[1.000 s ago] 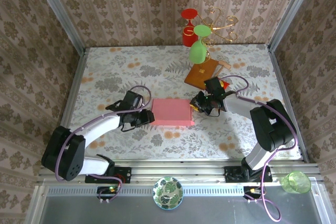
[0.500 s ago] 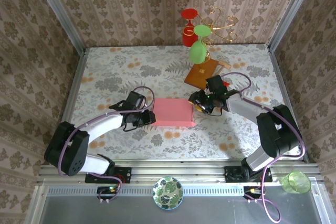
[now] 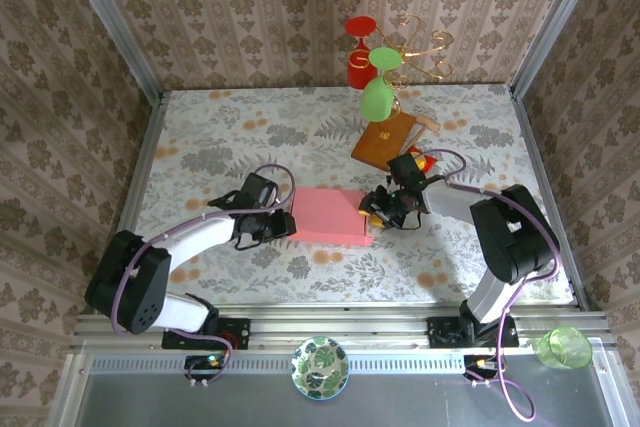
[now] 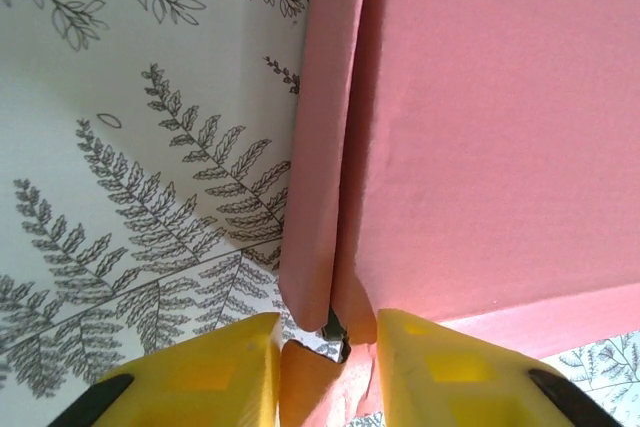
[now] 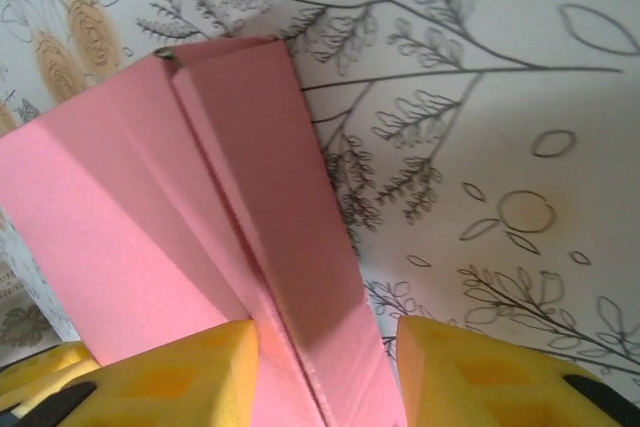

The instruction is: Fold the paper box

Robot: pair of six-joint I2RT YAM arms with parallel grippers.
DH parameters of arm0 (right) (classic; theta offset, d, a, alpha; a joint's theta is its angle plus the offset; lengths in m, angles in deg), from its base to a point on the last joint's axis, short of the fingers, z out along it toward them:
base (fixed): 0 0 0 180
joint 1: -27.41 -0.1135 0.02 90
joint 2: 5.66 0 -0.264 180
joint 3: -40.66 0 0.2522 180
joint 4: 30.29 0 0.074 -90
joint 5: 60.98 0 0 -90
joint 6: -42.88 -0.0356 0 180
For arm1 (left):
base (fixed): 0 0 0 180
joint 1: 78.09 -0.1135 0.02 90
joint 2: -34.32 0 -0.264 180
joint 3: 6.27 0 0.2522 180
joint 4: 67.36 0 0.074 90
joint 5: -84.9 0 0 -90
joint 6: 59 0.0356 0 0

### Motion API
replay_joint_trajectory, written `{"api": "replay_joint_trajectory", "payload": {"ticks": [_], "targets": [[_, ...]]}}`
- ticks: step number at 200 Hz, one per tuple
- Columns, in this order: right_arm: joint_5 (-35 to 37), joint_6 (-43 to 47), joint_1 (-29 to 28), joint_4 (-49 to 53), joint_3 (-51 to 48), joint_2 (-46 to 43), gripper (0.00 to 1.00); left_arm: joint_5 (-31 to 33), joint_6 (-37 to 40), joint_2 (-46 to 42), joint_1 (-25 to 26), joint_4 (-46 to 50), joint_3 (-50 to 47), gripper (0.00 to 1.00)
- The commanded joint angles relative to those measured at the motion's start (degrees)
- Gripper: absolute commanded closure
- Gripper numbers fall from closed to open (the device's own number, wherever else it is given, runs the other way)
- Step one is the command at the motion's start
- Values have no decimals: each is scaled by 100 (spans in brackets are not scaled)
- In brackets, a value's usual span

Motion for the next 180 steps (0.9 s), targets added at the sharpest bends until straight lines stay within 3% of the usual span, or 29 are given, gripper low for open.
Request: {"api": "replay_joint_trajectory", "payload": {"ticks": [1, 40, 68, 124, 180], "targets": [[138, 290, -60, 603, 170, 191, 63, 130, 149, -493, -36, 457, 389, 63], [226, 412, -60, 747, 269, 206, 67, -183, 133, -1125, -568, 635, 324, 58], [229, 412, -61, 735, 279, 211, 68, -691, 425, -693, -1018, 363, 440, 56], [212, 417, -94, 724, 345, 211, 69, -1097, 876, 820, -867, -159, 989, 57], [95, 478, -95, 645, 338, 211, 68, -667, 1301, 1389, -648, -364, 1085, 58]]}}
